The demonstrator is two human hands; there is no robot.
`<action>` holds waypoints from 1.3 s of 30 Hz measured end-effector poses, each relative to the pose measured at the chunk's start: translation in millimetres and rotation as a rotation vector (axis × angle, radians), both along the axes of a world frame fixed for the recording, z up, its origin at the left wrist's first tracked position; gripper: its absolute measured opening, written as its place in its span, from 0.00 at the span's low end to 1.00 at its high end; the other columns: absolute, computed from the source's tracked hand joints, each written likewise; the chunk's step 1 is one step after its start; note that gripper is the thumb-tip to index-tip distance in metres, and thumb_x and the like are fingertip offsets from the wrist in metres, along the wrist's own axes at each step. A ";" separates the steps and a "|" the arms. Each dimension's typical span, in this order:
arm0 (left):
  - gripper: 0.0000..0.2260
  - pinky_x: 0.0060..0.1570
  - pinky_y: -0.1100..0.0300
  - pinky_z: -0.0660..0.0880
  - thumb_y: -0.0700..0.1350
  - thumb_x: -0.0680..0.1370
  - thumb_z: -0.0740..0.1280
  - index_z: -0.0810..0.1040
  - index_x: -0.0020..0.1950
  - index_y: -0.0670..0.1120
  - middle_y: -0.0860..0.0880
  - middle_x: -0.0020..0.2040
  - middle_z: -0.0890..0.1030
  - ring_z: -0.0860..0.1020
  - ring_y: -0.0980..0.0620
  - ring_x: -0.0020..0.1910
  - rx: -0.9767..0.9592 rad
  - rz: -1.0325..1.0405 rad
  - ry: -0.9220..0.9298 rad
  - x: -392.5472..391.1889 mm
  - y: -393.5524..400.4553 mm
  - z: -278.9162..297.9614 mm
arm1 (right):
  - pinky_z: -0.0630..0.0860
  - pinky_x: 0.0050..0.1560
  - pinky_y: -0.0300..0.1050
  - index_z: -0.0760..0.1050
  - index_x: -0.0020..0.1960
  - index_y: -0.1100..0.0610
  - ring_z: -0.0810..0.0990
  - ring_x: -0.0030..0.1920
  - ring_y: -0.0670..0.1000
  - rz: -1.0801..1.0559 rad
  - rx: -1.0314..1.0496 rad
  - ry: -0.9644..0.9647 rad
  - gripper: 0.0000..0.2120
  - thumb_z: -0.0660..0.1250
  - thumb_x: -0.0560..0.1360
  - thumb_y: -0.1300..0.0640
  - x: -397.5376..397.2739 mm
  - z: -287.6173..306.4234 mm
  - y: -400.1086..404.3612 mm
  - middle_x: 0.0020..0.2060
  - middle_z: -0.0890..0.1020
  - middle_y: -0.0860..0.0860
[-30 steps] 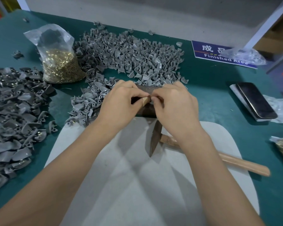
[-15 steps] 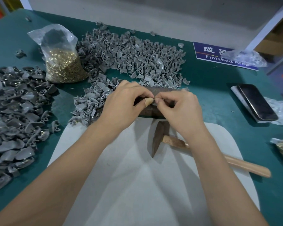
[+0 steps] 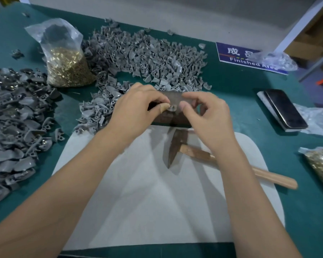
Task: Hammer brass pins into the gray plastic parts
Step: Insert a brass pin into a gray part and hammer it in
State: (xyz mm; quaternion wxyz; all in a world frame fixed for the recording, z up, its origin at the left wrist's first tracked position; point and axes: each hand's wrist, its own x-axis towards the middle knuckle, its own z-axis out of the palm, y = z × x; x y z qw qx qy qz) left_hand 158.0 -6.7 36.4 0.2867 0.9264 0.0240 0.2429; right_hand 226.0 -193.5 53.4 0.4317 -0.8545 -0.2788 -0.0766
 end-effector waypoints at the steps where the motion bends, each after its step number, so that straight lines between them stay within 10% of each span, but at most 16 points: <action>1: 0.06 0.51 0.49 0.73 0.54 0.79 0.72 0.85 0.54 0.56 0.60 0.45 0.77 0.73 0.52 0.51 0.001 0.000 0.006 -0.5 0.3 -0.4 | 0.74 0.47 0.38 0.85 0.50 0.51 0.77 0.41 0.41 -0.011 0.009 -0.024 0.04 0.71 0.78 0.54 -2.1 1.3 -8.8 0.42 0.83 0.44; 8: 0.07 0.51 0.50 0.74 0.56 0.78 0.71 0.86 0.53 0.57 0.59 0.47 0.79 0.74 0.53 0.52 -0.016 0.023 0.016 -1.9 1.4 -0.5 | 0.74 0.50 0.46 0.82 0.50 0.43 0.76 0.49 0.43 0.068 -0.417 0.066 0.11 0.71 0.73 0.39 -54.7 -9.8 -90.3 0.45 0.80 0.39; 13: 0.06 0.51 0.49 0.74 0.56 0.78 0.71 0.86 0.53 0.57 0.59 0.47 0.79 0.73 0.53 0.53 -0.024 0.033 0.032 -3.4 -2.6 -0.6 | 0.75 0.50 0.56 0.82 0.59 0.51 0.79 0.50 0.54 0.109 -0.550 -0.117 0.10 0.71 0.79 0.51 -64.3 -13.7 -103.4 0.50 0.79 0.46; 17: 0.06 0.53 0.48 0.74 0.55 0.79 0.71 0.85 0.52 0.57 0.58 0.47 0.79 0.73 0.52 0.54 -0.027 0.037 0.032 -3.2 -4.1 1.3 | 0.72 0.35 0.49 0.76 0.59 0.51 0.78 0.43 0.50 0.056 -0.460 -0.306 0.11 0.60 0.82 0.47 -59.1 1.8 -101.8 0.50 0.76 0.44; 22: 0.06 0.52 0.49 0.74 0.55 0.79 0.70 0.85 0.52 0.57 0.58 0.48 0.80 0.72 0.52 0.54 -0.026 0.046 0.038 -3.1 -4.8 1.1 | 0.69 0.36 0.51 0.72 0.58 0.47 0.72 0.34 0.48 -0.020 -0.168 -0.295 0.09 0.59 0.83 0.45 -21.2 45.2 -92.1 0.38 0.75 0.44; 27: 0.05 0.53 0.49 0.73 0.54 0.79 0.71 0.86 0.50 0.57 0.57 0.48 0.80 0.72 0.51 0.53 -0.071 0.017 0.046 -2.4 -2.0 -0.9 | 0.70 0.41 0.50 0.71 0.65 0.42 0.76 0.38 0.43 -0.053 -0.363 -0.217 0.10 0.59 0.84 0.47 -4.2 47.4 -68.7 0.43 0.83 0.40; 31: 0.04 0.54 0.51 0.73 0.54 0.78 0.72 0.86 0.51 0.57 0.57 0.47 0.81 0.72 0.51 0.53 -0.105 0.010 0.035 -1.0 -1.2 -1.2 | 0.65 0.40 0.52 0.70 0.60 0.45 0.79 0.44 0.61 -0.121 -0.492 -0.215 0.07 0.57 0.84 0.46 -4.0 31.4 -53.5 0.41 0.80 0.44; 39: 0.04 0.54 0.55 0.71 0.54 0.78 0.73 0.86 0.51 0.58 0.57 0.47 0.81 0.74 0.51 0.53 -0.117 0.007 0.021 0.5 2.3 -2.9 | 0.63 0.36 0.50 0.70 0.52 0.47 0.76 0.39 0.64 -0.197 -0.431 -0.207 0.19 0.50 0.83 0.34 -17.3 12.7 -35.0 0.34 0.80 0.50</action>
